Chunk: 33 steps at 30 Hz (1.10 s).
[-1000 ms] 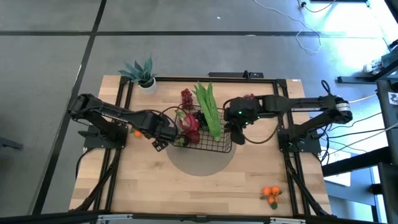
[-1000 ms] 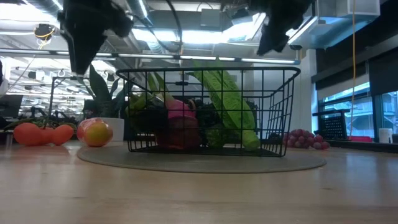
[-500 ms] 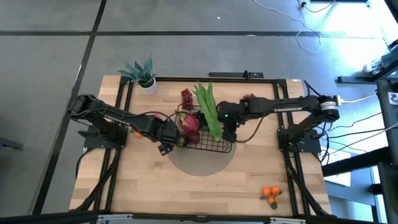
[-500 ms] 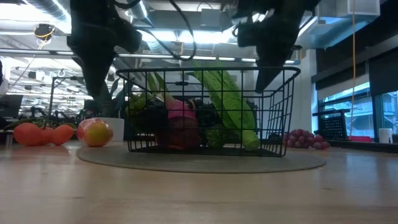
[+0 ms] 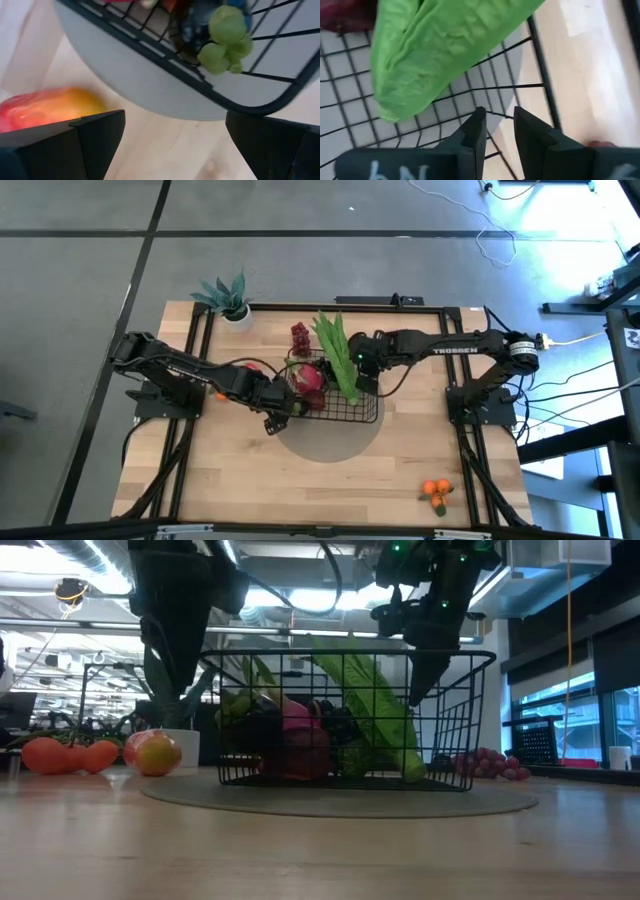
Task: Build produce basket
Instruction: Put the top orange tangerines into the black wire basket
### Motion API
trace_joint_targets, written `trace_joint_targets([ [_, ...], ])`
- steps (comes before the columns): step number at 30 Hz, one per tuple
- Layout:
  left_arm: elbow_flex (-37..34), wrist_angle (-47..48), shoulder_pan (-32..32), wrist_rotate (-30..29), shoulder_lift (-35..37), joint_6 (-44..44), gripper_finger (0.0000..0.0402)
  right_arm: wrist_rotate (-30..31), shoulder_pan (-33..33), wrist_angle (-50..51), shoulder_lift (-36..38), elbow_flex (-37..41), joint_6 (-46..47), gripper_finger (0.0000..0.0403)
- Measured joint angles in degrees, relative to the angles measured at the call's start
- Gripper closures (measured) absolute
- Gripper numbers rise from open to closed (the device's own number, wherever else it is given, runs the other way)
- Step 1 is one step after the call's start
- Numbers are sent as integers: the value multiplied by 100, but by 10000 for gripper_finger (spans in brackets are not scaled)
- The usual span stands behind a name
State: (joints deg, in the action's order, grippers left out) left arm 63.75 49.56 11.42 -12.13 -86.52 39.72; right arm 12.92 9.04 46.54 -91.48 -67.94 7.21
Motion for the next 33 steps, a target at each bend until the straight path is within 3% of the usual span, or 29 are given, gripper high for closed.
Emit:
trace_joint_targets([
  [10,-2,-250,61,8,0,16,66,189,206,5,27,0,-387,318],
  [16,0,377,76,-88,255,415,66,234,75,2,558,2,-303,318],
  [21,0,954,54,-138,597,1292,66,-173,-18,-15,1142,0,-41,318],
  [33,0,2127,-345,-187,1282,3053,66,-1641,-175,-248,1582,0,-916,318],
])
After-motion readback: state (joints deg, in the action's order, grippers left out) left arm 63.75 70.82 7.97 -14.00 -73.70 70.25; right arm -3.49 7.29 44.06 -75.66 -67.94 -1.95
